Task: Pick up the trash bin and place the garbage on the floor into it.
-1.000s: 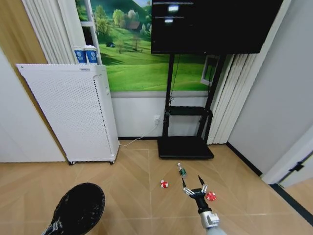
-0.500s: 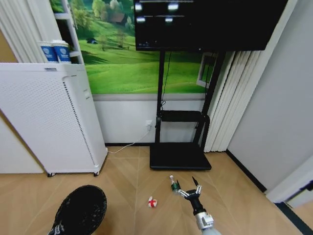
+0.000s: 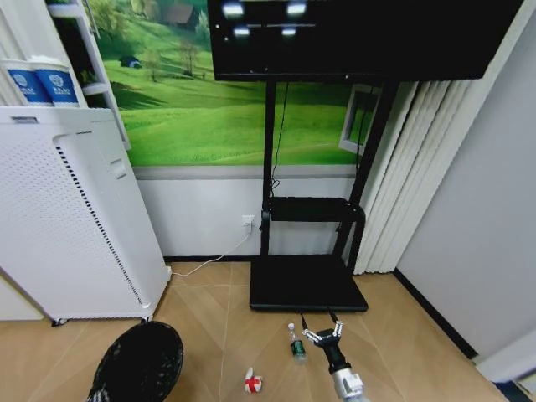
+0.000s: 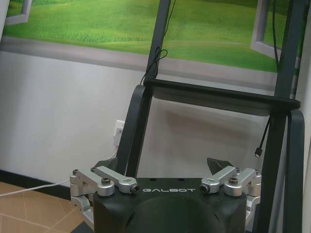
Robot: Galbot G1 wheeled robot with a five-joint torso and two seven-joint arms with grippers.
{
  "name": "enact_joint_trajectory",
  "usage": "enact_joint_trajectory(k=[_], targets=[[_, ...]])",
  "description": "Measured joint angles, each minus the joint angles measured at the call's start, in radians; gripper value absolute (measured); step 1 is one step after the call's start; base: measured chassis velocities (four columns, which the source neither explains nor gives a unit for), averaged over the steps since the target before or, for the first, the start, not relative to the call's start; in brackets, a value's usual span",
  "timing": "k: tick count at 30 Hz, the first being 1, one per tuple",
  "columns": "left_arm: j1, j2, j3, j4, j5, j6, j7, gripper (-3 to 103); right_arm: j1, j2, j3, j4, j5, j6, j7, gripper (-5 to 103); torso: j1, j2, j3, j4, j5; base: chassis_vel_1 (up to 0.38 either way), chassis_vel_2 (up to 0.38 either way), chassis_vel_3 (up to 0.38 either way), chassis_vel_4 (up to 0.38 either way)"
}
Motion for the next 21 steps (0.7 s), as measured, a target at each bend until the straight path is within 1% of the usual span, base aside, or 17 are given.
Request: enact_joint_trajectory(k=[2,3,4,5,8,10,12,13,14,16,18,19,20,21], targets=[[0.002,0.001,0.000,-0.010,-0.003,0.007,-0.028,7,0.025,-0.002,-0.025,-0.006,0.008,-0.022,0.025,100,0.000,0.000,0.000,0.0003,0.0000,0.027,-0.032,-0.027,0.028],[0.002,0.001,0.000,-0.010,-0.003,0.007,-0.028,7,0.025,-0.002,-0.025,-0.006,0.008,-0.022,0.025,100,0.000,0.000,0.000,0.0003,0.0000,0.000,0.000,0.000,0.000],[0.009,0.002,-0.004,-0.023,-0.012,0.018,-0.053,7,0.053,-0.003,-0.045,-0.015,0.021,-0.039,0.039,100,0.000,0.000,0.000,0.0003,0.0003,0.000,0.000,0.000,0.000],[0.020,0.003,-0.012,-0.030,-0.014,0.022,-0.062,7,0.082,-0.004,-0.067,-0.030,0.023,-0.047,0.051,100,0.000,0.000,0.000,0.0006,0.0004,0.000,0.000,0.000,0.000],[0.032,0.006,-0.022,-0.030,-0.014,0.022,-0.063,7,0.109,-0.008,-0.090,-0.041,0.026,-0.054,0.057,100,0.000,0.000,0.000,0.0005,0.0003,0.000,0.000,0.000,0.000],[0.053,0.016,-0.039,-0.011,-0.014,0.013,-0.055,7,0.139,-0.013,-0.123,-0.062,0.032,-0.069,0.066,100,0.000,0.000,0.000,0.0010,0.0005,0.000,0.000,0.000,0.000],[0.057,0.026,-0.039,0.001,-0.019,0.011,-0.053,7,0.139,-0.012,-0.126,-0.068,0.032,-0.077,0.071,100,0.000,0.000,0.000,0.0010,0.0000,0.000,0.000,0.000,0.000],[0.058,0.032,-0.038,0.006,-0.021,0.010,-0.053,7,0.140,-0.011,-0.126,-0.073,0.032,-0.080,0.075,100,0.000,0.000,0.000,0.0006,0.0000,0.000,0.000,0.000,0.000],[0.062,0.047,-0.034,0.025,-0.028,0.007,-0.044,7,0.148,-0.003,-0.128,-0.095,0.034,-0.085,0.086,100,0.000,0.000,0.000,-0.0003,0.0000,0.000,0.000,0.000,0.000],[0.070,0.052,-0.033,0.038,-0.033,0.002,-0.033,7,0.166,0.003,-0.135,-0.118,0.044,-0.089,0.092,100,0.000,0.000,0.000,-0.0003,0.0003,0.000,0.000,0.000,0.000],[0.078,0.057,-0.034,0.062,-0.043,-0.008,-0.018,7,0.196,0.009,-0.140,-0.164,0.072,-0.105,0.104,100,0.000,0.000,0.000,0.0010,0.0000,0.000,0.000,0.000,0.000],[0.078,0.063,-0.035,0.074,-0.050,-0.011,-0.014,7,0.203,0.009,-0.140,-0.185,0.095,-0.113,0.105,100,0.000,0.000,0.000,0.0010,-0.0001,0.000,0.000,0.000,0.000],[0.078,0.063,-0.035,0.074,-0.050,-0.011,-0.014,7,0.203,0.009,-0.140,-0.185,0.095,-0.113,0.105,100,0.000,0.000,0.000,0.0010,-0.0001,0.000,0.000,0.000,0.000],[0.078,0.069,-0.040,0.091,-0.061,-0.016,-0.006,7,0.211,0.011,-0.134,-0.225,0.136,-0.117,0.096,100,0.000,0.000,0.000,0.0006,0.0003,0.000,0.000,0.000,0.000]])
